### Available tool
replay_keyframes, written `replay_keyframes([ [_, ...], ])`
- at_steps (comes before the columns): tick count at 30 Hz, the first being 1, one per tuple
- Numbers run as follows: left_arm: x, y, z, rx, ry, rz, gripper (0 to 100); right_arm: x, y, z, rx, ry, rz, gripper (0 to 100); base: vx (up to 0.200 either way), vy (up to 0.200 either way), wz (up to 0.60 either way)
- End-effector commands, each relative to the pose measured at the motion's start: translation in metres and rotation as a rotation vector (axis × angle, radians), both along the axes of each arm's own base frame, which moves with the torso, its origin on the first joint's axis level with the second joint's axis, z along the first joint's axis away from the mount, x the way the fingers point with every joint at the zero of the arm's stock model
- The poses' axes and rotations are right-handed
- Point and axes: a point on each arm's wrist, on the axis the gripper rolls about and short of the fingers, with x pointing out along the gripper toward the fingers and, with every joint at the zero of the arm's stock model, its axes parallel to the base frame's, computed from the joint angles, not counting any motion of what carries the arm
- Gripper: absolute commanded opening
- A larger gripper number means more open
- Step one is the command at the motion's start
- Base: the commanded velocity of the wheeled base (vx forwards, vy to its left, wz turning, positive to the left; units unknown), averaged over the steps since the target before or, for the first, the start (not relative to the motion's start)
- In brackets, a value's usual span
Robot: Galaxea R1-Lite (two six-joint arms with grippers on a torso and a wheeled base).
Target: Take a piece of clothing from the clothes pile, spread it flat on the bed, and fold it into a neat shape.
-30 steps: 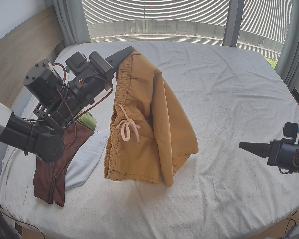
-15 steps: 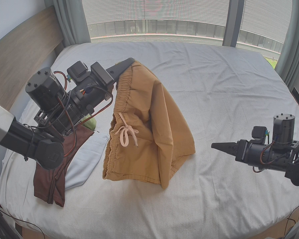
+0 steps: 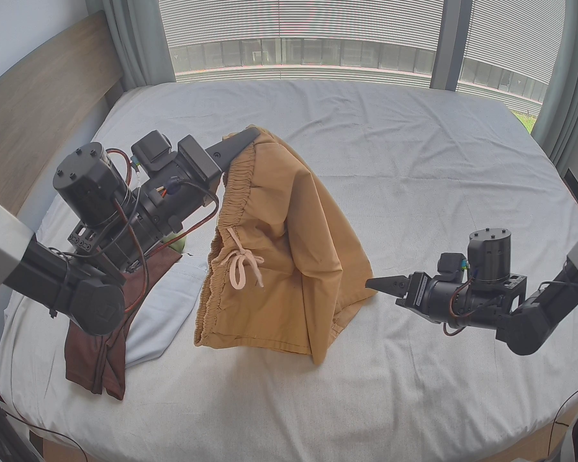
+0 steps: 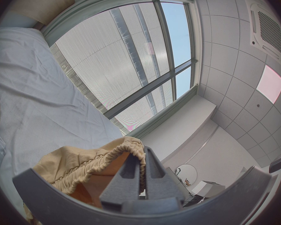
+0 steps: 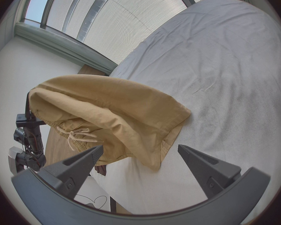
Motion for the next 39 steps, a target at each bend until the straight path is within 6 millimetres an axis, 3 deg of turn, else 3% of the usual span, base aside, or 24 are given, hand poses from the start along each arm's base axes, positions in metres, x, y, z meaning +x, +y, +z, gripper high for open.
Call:
replay_keyframes([
  [1,0.0,0.001,-0.002,0.003,0.006,0.001,0,0.019,0.012,-0.026,0.004,0.05,0.001,100,0.0,0.0,0.0],
  [13,0.009,0.014,-0.006,0.001,0.0,0.046,0,0.044,0.024,-0.052,0.041,0.114,-0.03,100,0.0,0.0,0.0],
  [23,0.013,0.014,-0.014,0.003,0.007,0.05,0,0.065,0.034,-0.072,0.045,0.13,-0.032,100,0.0,0.0,0.0],
  [39,0.016,0.023,-0.014,0.002,0.002,0.078,0,0.084,0.052,-0.097,0.059,0.145,-0.032,100,0.0,0.0,0.0],
])
